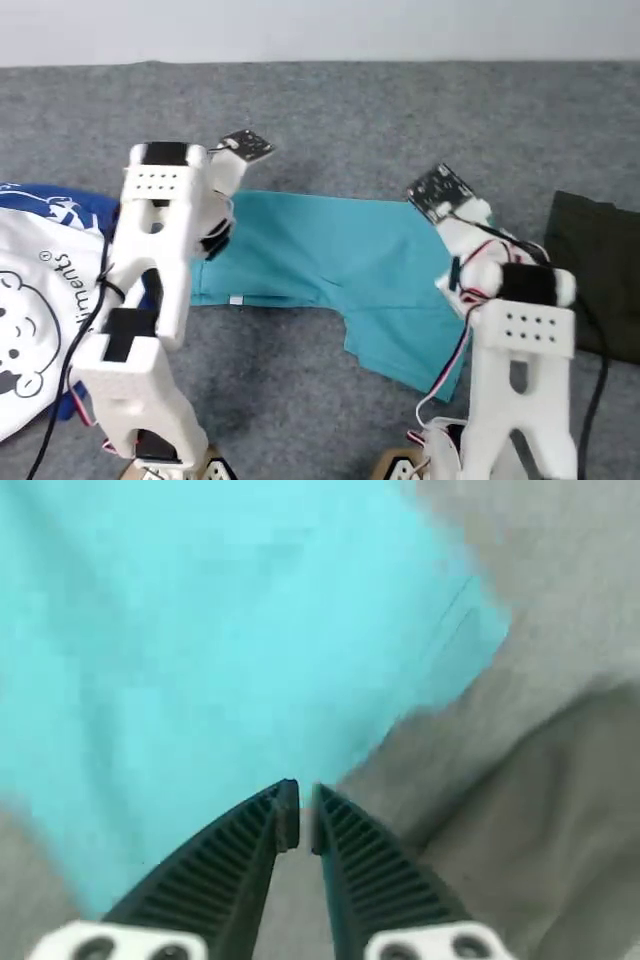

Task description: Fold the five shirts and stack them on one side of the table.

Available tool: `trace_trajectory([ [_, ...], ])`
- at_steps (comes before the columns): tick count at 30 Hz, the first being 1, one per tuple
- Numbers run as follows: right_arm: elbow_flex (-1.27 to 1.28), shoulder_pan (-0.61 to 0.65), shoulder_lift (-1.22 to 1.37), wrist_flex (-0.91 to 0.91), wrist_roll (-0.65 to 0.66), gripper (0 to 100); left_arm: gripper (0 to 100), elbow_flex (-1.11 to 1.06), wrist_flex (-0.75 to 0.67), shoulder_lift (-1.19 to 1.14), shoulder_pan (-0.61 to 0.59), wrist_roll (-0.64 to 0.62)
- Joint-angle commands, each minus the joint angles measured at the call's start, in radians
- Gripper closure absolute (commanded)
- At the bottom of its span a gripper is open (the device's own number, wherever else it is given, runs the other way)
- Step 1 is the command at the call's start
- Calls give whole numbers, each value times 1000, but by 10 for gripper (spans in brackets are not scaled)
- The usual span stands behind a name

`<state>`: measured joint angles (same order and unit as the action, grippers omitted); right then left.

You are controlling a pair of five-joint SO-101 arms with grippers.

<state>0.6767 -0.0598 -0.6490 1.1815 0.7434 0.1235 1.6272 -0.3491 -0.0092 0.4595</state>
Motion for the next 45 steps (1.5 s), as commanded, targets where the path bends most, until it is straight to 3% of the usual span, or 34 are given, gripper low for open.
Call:
trace_trajectory([
  [1,-12,48,110,-160,-75,991,995,2,-28,-9,29,-94],
  [12,-315,51,624,-213,-334,988,995,-96,-32,-127,25,-101],
  [27,-591,33,835,-124,-339,988,996,-124,38,-21,23,-97],
  [36,-824,18,1087,-114,-339,988,996,-125,38,160,-51,-100],
  [40,-895,-13,1168,-94,-339,988,996,-140,-3,158,-44,-103],
  [45,-1022,-8,1155,71,-339,988,996,-259,-141,158,-21,-103],
])
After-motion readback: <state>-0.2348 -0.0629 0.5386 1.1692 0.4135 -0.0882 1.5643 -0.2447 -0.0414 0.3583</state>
